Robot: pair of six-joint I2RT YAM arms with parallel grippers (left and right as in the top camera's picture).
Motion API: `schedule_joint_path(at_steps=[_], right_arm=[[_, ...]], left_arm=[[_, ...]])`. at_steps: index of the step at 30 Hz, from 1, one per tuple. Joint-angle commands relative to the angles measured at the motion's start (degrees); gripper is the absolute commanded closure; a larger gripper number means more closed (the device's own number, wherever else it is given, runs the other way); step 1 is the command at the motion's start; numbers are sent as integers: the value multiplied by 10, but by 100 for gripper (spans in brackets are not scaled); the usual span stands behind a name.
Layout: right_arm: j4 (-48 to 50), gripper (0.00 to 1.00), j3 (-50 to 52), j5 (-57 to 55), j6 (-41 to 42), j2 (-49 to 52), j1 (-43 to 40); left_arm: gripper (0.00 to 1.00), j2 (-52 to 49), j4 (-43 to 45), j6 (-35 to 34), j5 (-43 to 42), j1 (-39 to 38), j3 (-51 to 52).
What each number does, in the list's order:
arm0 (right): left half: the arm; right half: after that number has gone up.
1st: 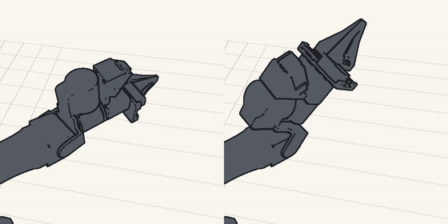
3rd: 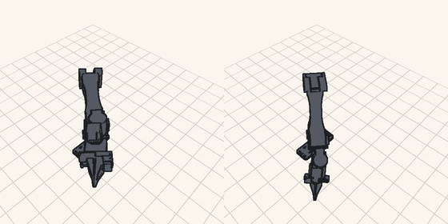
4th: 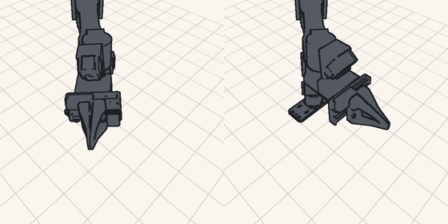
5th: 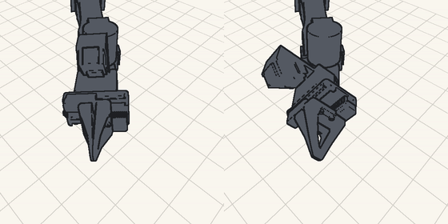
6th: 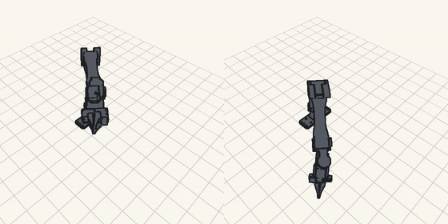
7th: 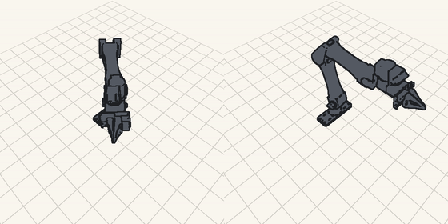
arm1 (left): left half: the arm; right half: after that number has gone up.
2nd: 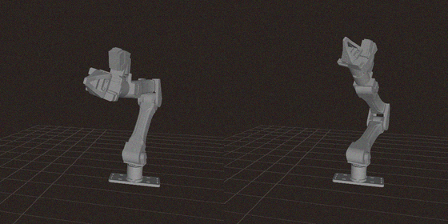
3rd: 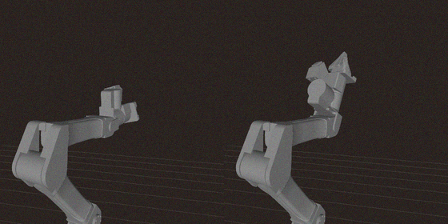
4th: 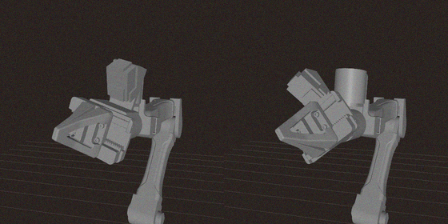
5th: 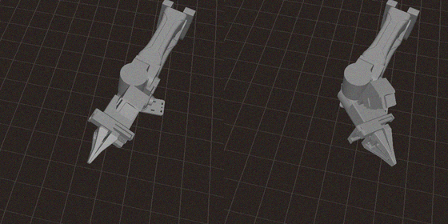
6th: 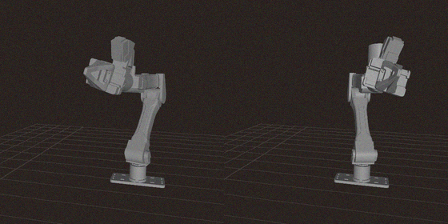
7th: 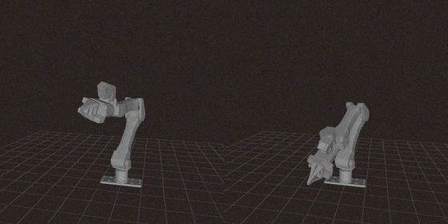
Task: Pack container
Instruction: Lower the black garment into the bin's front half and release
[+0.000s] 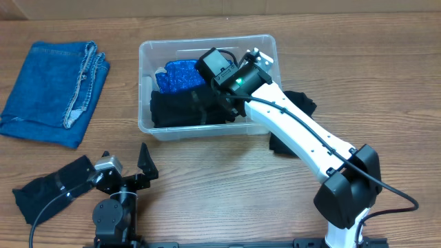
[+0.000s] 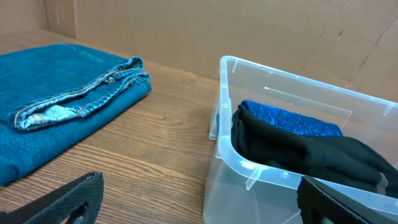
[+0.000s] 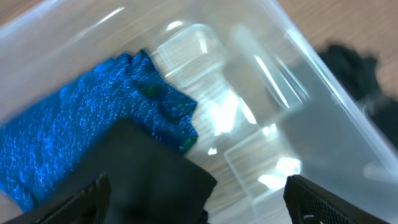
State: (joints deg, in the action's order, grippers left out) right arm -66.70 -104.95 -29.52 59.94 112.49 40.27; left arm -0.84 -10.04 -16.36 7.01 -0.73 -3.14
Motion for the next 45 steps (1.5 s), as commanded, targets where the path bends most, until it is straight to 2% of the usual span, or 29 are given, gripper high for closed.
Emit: schedule_joint_path(at_steps=[1, 3, 4, 6, 8, 11, 17, 27, 45], right_arm=[[54, 10, -15, 129, -317, -32, 5], [71, 20, -15, 217, -387, -32, 5], [76, 31, -15, 262, -411, -32, 5], [77, 68, -15, 329, -443, -32, 5], [75, 96, -15, 413, -473, -32, 5], [78, 96, -15, 469, -501, -31, 8], [110, 96, -15, 477, -504, 0, 41], [188, 96, -15, 476, -503, 90, 69], [271, 96, -15, 422, -504, 163, 69]], left_arm=[[0, 6, 2, 7, 9, 3, 2], [0, 6, 2, 7, 9, 3, 2], [0, 6, 2, 7, 9, 3, 2], [0, 6, 2, 7, 9, 3, 2], [0, 6, 2, 7, 9, 3, 2], [0, 6, 2, 7, 9, 3, 2], [0, 6, 2, 7, 9, 3, 2], [0, 6, 2, 7, 9, 3, 2], [0, 6, 2, 7, 9, 3, 2]])
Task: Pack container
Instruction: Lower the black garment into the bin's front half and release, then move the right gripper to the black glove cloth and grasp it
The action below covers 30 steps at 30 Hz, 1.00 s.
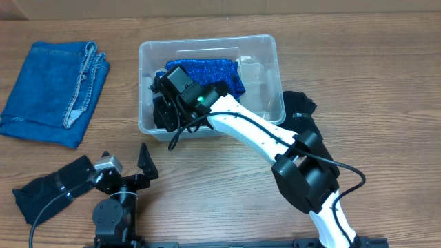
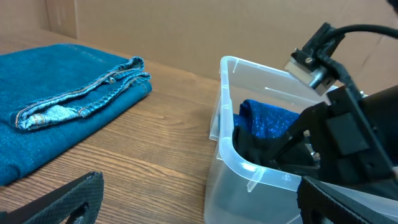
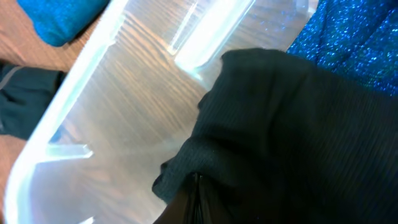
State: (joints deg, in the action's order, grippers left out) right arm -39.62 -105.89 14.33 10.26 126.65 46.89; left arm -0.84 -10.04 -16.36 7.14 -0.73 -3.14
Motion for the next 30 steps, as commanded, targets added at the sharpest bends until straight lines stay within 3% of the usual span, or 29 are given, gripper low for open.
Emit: schedule_joint_path(at_steps=[1, 6, 9, 14, 17, 18, 24, 30], right_arm=[[2, 96, -6, -19, -7, 22, 2], [-15, 96, -30, 9, -7, 7, -18], [-73, 84, -92, 36, -7, -20, -45], [-211, 53, -226, 38, -7, -50, -94], [-317, 10, -307, 38, -2, -59, -147], [-363, 0, -334, 38, 0, -60, -174], [-559, 0, -370, 26, 0, -61, -361], [-573, 0, -323, -34, 17, -62, -481]], left_arm=[[0, 6, 2, 7, 8, 3, 2], [0, 6, 2, 7, 8, 3, 2], [0, 6, 2, 7, 8, 3, 2], [0, 6, 2, 7, 8, 3, 2], [0, 6, 2, 7, 8, 3, 2], [0, 6, 2, 7, 8, 3, 2], [0, 6, 2, 7, 8, 3, 2], [0, 6, 2, 7, 8, 3, 2]])
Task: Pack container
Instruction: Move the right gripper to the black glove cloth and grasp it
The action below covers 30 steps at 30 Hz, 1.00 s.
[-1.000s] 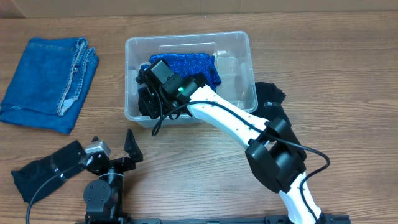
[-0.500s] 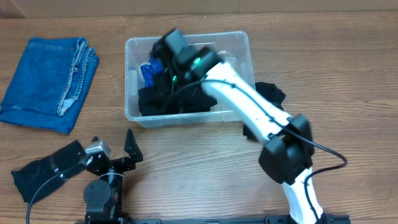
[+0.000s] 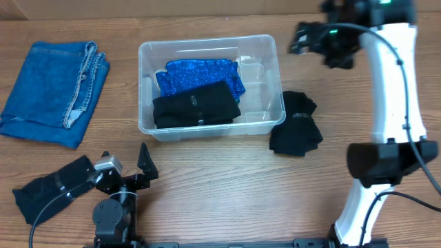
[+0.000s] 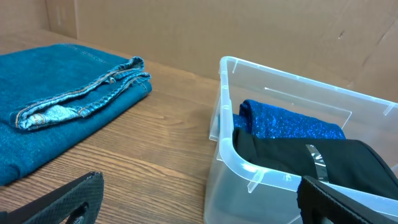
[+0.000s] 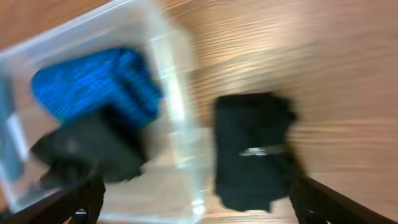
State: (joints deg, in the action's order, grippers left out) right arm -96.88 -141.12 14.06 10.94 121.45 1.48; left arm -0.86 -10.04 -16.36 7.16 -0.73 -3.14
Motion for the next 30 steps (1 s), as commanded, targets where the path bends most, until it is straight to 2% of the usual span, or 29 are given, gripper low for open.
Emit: schedule_joint_path(at_steps=[1, 5, 13, 18, 22, 24, 28, 29, 30], right_arm=[[3, 0, 54, -46, 10, -10, -41], [56, 0, 168, -56, -24, -10, -61], [208, 0, 395, 20, -85, -10, -61], [257, 0, 459, 68, -128, -10, -61], [282, 3, 491, 70, -129, -10, -61], [299, 7, 507, 73, -129, -10, -61], [361, 21, 566, 103, -129, -10, -61], [370, 31, 576, 103, -129, -10, -61], [371, 53, 576, 103, -129, -10, -61]], left_arm=[[0, 6, 2, 7, 7, 3, 2], [0, 6, 2, 7, 7, 3, 2], [0, 6, 2, 7, 7, 3, 2], [0, 6, 2, 7, 7, 3, 2], [0, 6, 2, 7, 7, 3, 2], [0, 6, 2, 7, 7, 3, 2], [0, 6, 2, 7, 7, 3, 2], [0, 6, 2, 7, 7, 3, 2], [0, 6, 2, 7, 7, 3, 2]])
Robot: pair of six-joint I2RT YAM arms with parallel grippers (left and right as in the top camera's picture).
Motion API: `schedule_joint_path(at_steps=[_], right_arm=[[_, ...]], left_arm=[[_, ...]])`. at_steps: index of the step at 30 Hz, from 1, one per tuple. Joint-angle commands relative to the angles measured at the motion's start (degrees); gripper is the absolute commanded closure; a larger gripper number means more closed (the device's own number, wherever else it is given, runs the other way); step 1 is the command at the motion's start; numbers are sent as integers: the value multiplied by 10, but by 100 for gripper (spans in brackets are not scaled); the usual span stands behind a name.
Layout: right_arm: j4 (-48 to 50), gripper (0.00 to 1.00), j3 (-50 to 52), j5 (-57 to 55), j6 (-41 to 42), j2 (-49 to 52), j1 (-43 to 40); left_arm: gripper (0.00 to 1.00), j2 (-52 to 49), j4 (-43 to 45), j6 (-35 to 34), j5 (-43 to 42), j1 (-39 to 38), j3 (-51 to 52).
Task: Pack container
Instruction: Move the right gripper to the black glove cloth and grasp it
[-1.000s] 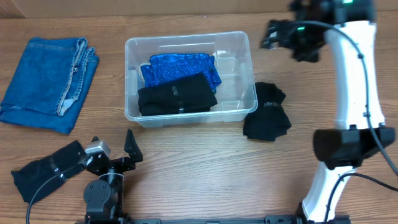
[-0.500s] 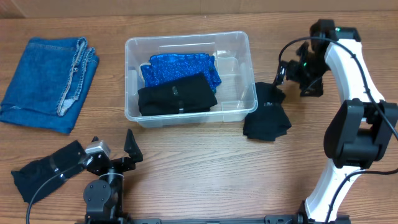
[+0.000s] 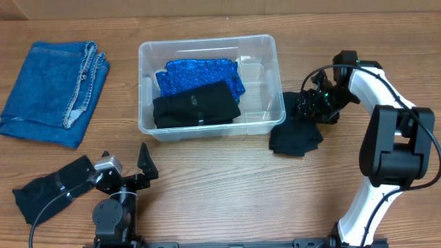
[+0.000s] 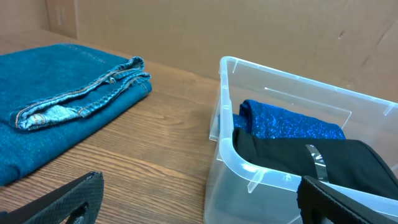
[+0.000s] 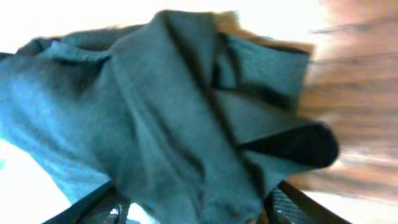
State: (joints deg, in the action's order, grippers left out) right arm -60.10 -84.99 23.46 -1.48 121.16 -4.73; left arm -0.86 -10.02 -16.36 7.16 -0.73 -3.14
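The clear plastic container point(image 3: 264, 81) stands mid-table and holds a blue sparkly cloth point(image 3: 200, 72) with a folded black cloth point(image 3: 196, 105) in front of it. A loose dark garment point(image 3: 295, 136) lies on the table just right of the container. My right gripper point(image 3: 311, 105) is down at this garment's far end. In the right wrist view the garment point(image 5: 180, 106) fills the frame and the right gripper point(image 5: 199, 208) is open, one finger on each side of the cloth. My left gripper point(image 3: 141, 164) rests open near the front edge, aimed at the container point(image 4: 249, 168).
Folded blue jeans point(image 3: 54, 83) lie at the far left; the left wrist view shows the jeans point(image 4: 62, 93) too. A dark cloth-like shape point(image 3: 45, 187) sits at the front left by the left arm's base. A cardboard wall stands behind the table.
My right gripper was high over the table's far right, open. Now it is low on the dark garment beside the container, still open. The container's contents and the left arm are unchanged.
My right gripper stood open inside the container over the black cloth. Then it was at the container's left end, shut on that cloth. After that the cloth lay folded in the container and the gripper was raised and open. Now it straddles the loose garment outside.
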Motion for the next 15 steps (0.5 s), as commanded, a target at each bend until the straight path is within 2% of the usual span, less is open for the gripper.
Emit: schedule_joint_path(at_steps=[1, 3, 5, 11, 15], right_arm=[[5, 61, 15, 9, -4, -7, 1], [6, 74, 14, 9, -3, -7, 1], [2, 96, 11, 9, 0, -7, 1], [-59, 96, -52, 9, 2, -13, -9], [-125, 96, -142, 6, 2, -40, -21]], left_arm=[[0, 6, 2, 7, 7, 3, 2], [0, 6, 2, 7, 7, 3, 2], [0, 6, 2, 7, 7, 3, 2], [0, 6, 2, 7, 7, 3, 2], [0, 6, 2, 7, 7, 3, 2]])
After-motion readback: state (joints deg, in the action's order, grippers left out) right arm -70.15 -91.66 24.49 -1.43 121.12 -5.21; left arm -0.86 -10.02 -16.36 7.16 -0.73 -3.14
